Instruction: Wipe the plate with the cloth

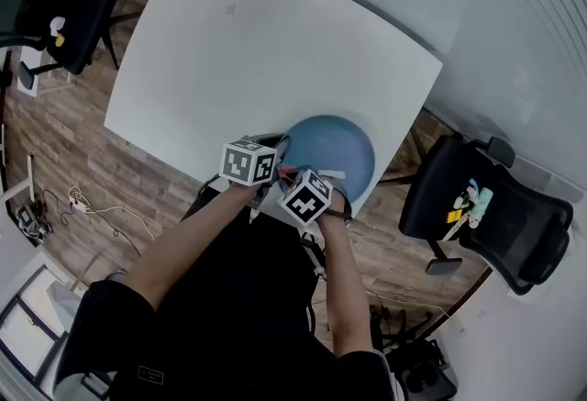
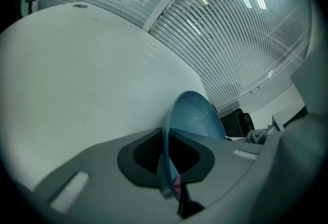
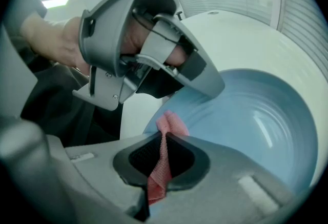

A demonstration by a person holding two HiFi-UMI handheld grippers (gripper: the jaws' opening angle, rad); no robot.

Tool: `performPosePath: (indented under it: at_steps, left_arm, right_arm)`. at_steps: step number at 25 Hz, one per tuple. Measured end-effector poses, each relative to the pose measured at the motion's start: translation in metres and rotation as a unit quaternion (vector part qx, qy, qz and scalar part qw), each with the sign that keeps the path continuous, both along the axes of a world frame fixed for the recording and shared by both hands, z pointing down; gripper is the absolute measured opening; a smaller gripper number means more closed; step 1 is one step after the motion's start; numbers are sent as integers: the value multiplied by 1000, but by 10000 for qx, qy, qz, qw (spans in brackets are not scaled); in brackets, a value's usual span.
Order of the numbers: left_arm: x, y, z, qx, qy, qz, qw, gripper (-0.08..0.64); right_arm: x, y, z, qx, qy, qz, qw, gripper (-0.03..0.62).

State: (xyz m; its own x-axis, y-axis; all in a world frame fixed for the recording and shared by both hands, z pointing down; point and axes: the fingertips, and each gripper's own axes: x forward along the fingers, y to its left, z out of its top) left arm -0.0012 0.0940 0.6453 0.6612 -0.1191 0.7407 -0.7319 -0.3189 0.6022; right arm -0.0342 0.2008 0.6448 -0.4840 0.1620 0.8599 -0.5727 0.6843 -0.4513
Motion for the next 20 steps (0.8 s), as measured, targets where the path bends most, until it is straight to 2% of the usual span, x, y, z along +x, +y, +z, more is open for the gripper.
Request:
performPosePath:
  at_steps: [9, 20]
  left_arm:
    - [1, 1, -1, 46, -11, 131, 9999, 20]
    - [1, 2, -2, 92, 25, 347, 9994, 15]
  right_arm:
    - [0, -23, -2, 30, -277, 370, 9989, 20]
    - [6, -50, -2, 230, -297, 734, 9966, 20]
